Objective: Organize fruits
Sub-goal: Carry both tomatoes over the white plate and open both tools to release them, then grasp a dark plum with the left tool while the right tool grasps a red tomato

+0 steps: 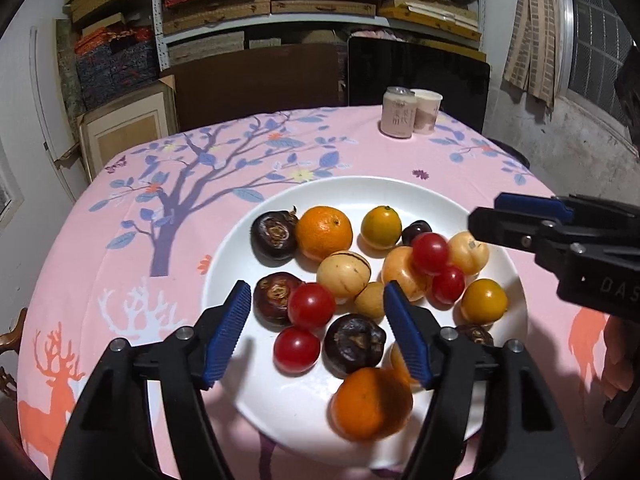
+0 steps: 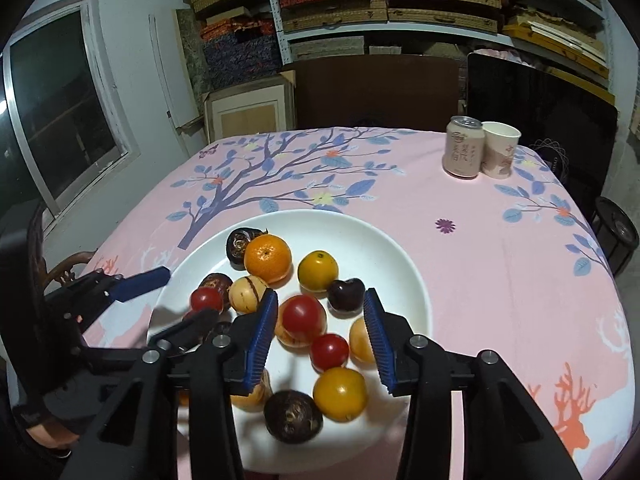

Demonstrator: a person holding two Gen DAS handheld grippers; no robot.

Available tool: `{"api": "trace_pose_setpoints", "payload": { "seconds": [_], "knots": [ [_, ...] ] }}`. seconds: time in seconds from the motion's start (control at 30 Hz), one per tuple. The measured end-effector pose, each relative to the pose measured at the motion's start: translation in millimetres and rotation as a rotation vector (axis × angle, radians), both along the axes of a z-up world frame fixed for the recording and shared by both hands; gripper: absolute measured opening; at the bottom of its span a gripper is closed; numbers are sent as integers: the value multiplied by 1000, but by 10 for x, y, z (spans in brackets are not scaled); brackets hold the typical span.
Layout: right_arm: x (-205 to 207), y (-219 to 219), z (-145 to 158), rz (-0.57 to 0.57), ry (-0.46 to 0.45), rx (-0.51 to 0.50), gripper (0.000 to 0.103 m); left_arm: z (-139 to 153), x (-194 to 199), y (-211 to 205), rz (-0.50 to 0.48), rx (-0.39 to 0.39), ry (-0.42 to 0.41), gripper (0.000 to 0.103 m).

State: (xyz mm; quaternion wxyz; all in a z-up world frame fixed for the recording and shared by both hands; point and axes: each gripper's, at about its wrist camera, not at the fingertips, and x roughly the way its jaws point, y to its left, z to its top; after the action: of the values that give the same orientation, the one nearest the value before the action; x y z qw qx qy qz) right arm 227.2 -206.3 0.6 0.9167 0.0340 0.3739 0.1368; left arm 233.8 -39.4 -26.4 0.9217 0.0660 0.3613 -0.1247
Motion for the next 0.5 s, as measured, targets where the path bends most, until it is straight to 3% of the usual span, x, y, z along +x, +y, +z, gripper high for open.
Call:
{"api": "trace_pose_setpoints", "payload": {
  "seconds": [0.2, 0.33, 0.43, 0.5],
  "knots": [
    [-531, -281, -3, -35, 4, 62, 45, 47, -596, 108, -65, 3, -11, 74],
    [-910, -388, -217, -57, 23, 96, 45, -151, -1030, -28, -148, 28, 34, 74],
    [-1085, -450, -388, -83, 23, 121, 46, -332, -1199, -231, -177, 103, 34, 74],
    [-1135, -517, -480, -111, 38, 140, 46, -402, -1187, -306, -174, 113, 49, 67]
  ]
}}
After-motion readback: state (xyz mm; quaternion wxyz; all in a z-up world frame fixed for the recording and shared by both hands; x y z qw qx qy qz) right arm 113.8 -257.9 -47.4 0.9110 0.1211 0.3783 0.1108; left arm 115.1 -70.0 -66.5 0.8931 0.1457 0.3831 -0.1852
